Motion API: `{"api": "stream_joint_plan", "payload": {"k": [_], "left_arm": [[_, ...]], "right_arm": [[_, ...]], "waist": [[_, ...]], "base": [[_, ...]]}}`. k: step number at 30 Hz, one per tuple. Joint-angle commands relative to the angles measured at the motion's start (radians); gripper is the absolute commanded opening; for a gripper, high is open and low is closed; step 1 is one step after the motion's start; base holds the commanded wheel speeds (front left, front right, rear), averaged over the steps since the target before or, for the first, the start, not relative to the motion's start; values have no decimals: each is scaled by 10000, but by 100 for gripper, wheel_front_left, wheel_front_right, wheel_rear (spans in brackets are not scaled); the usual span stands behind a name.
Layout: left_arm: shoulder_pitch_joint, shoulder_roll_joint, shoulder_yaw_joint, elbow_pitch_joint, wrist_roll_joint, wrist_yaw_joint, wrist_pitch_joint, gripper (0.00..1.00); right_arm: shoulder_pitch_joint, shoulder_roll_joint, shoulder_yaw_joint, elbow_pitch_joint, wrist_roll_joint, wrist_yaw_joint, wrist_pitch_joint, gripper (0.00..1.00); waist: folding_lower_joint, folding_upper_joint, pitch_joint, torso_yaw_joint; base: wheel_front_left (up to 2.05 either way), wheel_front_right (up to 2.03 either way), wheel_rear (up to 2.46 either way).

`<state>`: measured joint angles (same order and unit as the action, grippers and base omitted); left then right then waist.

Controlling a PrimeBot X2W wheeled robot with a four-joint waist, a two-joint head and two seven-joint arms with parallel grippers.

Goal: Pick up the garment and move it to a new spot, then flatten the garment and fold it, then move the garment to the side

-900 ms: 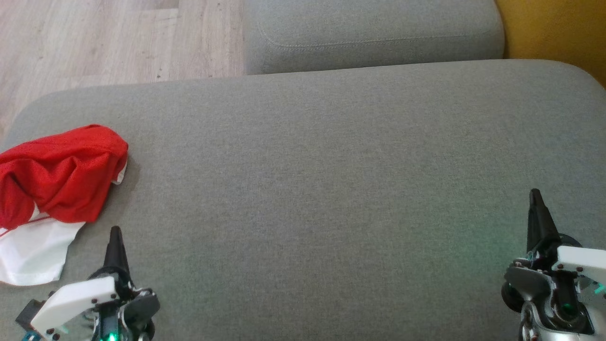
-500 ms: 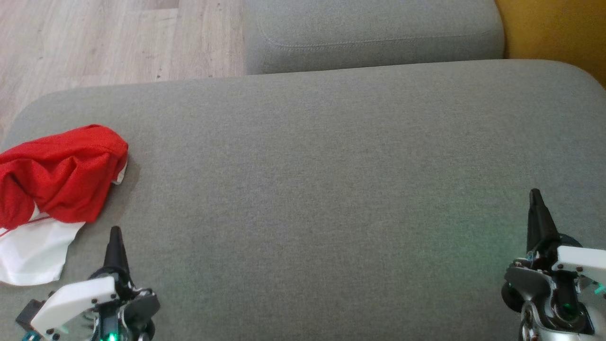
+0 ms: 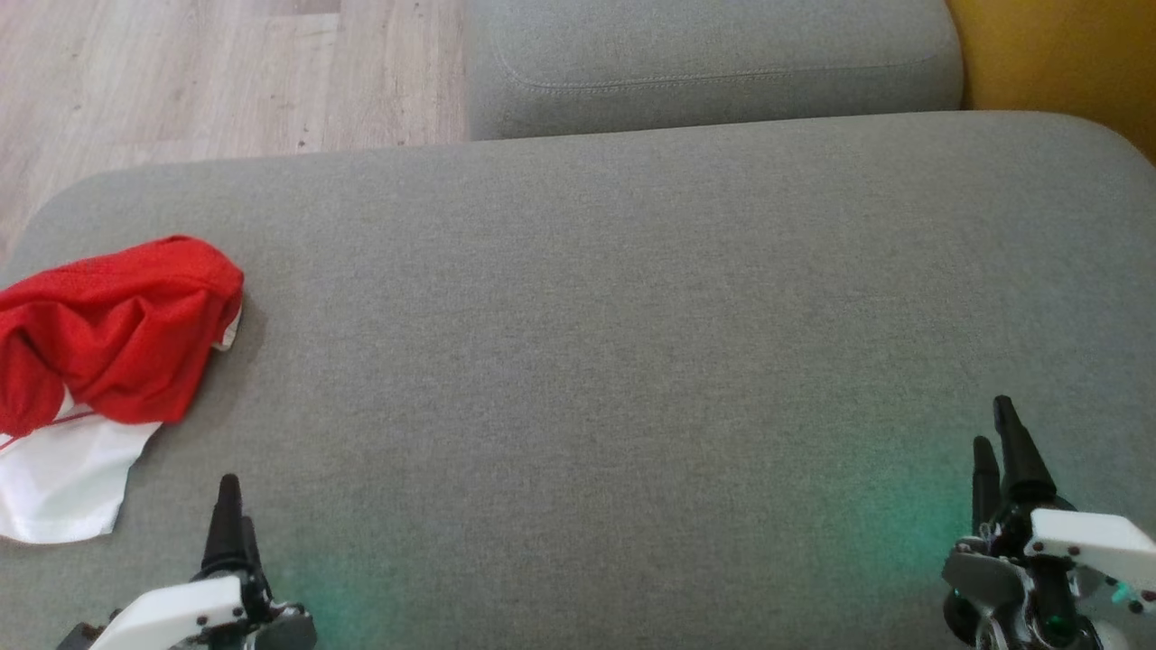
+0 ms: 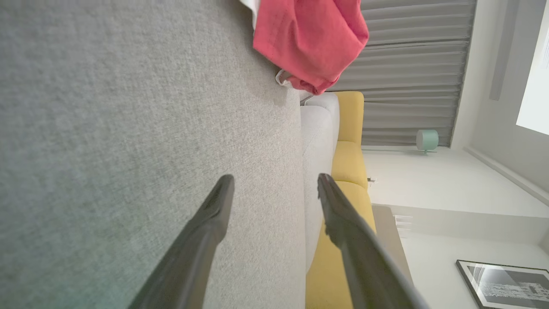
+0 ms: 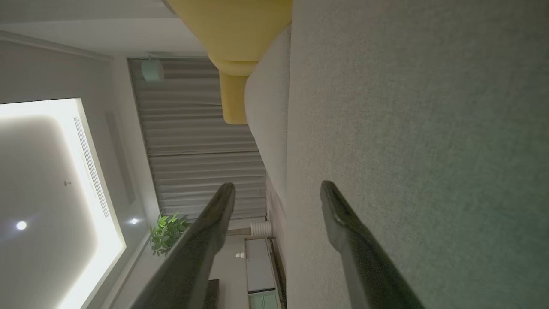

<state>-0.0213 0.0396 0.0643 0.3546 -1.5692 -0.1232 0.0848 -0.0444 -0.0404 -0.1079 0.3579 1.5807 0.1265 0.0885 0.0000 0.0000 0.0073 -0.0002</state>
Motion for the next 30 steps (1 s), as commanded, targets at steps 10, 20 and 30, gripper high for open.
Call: {"api": "stream_joint_plan", "payload": {"k": [10, 20, 30], "left_arm": [[-833, 177, -123, -214, 1220, -12, -380, 100], [-1212, 336, -412, 49, 2650, -18, -671, 100], [-1740, 548, -793, 393, 4036, -24, -964, 100]], "right_arm": [[-921, -302, 400, -215, -850, 10, -403, 100], [-1459, -396, 710, 84, -2191, 13, -696, 100], [-2157, -486, 1102, 491, -3526, 16, -990, 100]], "waist": [[0, 0, 127, -2], [0, 0, 220, -5], [0, 0, 293, 20]], "base": [[0, 0, 0], [0, 0, 0], [0, 0, 0]]}}
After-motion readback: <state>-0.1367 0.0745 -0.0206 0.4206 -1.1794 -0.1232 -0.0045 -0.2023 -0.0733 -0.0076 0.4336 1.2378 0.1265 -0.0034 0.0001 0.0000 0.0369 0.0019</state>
